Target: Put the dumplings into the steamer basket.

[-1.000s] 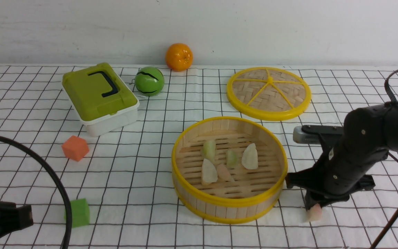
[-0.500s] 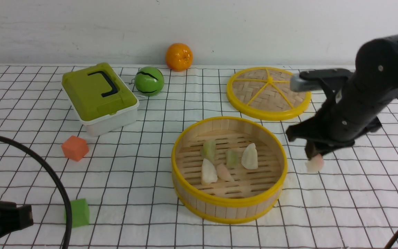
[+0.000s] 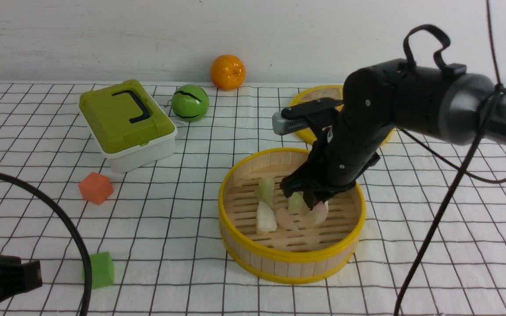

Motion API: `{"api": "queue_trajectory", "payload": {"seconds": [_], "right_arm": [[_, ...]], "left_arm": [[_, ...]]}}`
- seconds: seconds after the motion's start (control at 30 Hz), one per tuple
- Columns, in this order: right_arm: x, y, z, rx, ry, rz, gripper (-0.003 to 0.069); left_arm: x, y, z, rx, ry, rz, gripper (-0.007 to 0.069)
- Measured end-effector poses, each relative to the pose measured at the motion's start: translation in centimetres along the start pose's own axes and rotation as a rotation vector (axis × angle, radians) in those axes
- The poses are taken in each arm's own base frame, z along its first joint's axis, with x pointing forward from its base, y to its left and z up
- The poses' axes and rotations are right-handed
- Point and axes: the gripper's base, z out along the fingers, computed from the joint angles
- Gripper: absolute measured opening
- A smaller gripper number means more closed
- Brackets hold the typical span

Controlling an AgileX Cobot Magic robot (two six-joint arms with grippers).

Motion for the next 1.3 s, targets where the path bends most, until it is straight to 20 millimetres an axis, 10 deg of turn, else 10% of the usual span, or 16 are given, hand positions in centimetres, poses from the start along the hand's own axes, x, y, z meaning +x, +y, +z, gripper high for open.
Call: {"api": "queue_trajectory", "payload": {"seconds": [0.53,0.87,1.13,1.3], "right_arm": [[0.1,-0.1,2.1,-0.008,0.028,0.016,0.0169],[-0.4,0.0,0.5,0.003,-0.010,0.076,0.0406],[-1.7,0.3,-10.0,0.058,-0.187,0.003,0.0386],[1.3,-0.6,-22.8,0.215,-0.427,-0.066,0.0095]], "left_arm": [[0.0,0.0,0.0,0.000,0.000,0.001,0.0052],[0.0,0.0,0.0,0.000,0.000,0.002,0.0054],[-0.1,-0.1,0.0,0.007,-0.008,0.014,0.0056],[-0.2,-0.1,-0.3,0.028,-0.036,0.047,0.0048]]}}
